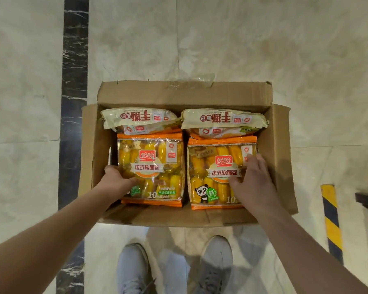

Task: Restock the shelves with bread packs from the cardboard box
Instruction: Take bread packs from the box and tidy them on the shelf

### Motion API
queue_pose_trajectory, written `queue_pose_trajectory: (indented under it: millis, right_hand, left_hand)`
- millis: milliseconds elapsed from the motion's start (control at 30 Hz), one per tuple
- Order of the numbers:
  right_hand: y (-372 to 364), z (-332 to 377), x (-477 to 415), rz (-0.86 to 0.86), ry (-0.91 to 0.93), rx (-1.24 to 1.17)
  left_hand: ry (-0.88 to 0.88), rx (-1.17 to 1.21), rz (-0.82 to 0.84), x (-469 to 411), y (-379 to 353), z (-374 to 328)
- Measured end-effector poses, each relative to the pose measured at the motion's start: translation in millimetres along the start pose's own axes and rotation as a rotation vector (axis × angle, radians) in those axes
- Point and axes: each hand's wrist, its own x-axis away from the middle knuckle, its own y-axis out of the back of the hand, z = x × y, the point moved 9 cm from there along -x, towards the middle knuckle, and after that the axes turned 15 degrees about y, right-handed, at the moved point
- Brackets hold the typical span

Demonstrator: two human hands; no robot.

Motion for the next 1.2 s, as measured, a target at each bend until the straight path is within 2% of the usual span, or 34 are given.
queue_pose_trajectory:
  millis: [233, 400, 567, 800, 900, 1033, 1200]
  right_hand:
    - [-8.6, -6.6, -6.6, -0.079, -0.142, -0.209]
    - [-4.0, -12.7, -8.4, -0.090, -0.241, -0.312]
    - [-6.6, -13.7, -9.2, -0.069, -0.290, -0.310]
    - [-20.4, -7.7, -15.9, 0.060, -0.317, -0.247]
    - [-26.2, -13.3, -16.9, 0.022, -0.347, -0.314]
    - [-26.7, -21.7, -15.8, -0.022, -0.416, -0.324]
    - [-36.6, -22.9, -7.0, 0.101, -0.460, -0.384]
  left_hand:
    - [-0.037, 0.160, 0.016, 13.8, -4.6, 0.2]
    - [-0.077, 0.082, 0.192, 14.3, -4.8, 2.5]
    - [-0.164, 0.102, 0.278, 23.5, 3.9, -3.5]
    - [-0.192, 0.121, 0.194, 32.0, 14.2, -5.5]
    - [-0.232, 0.101, 0.175, 32.1, 16.9, -0.8]
    - [-0.303, 0.104, 0.267, 34.3, 17.8, 0.5]
    - [-0.336, 0.192, 0.337, 39.3, 24.8, 0.0]
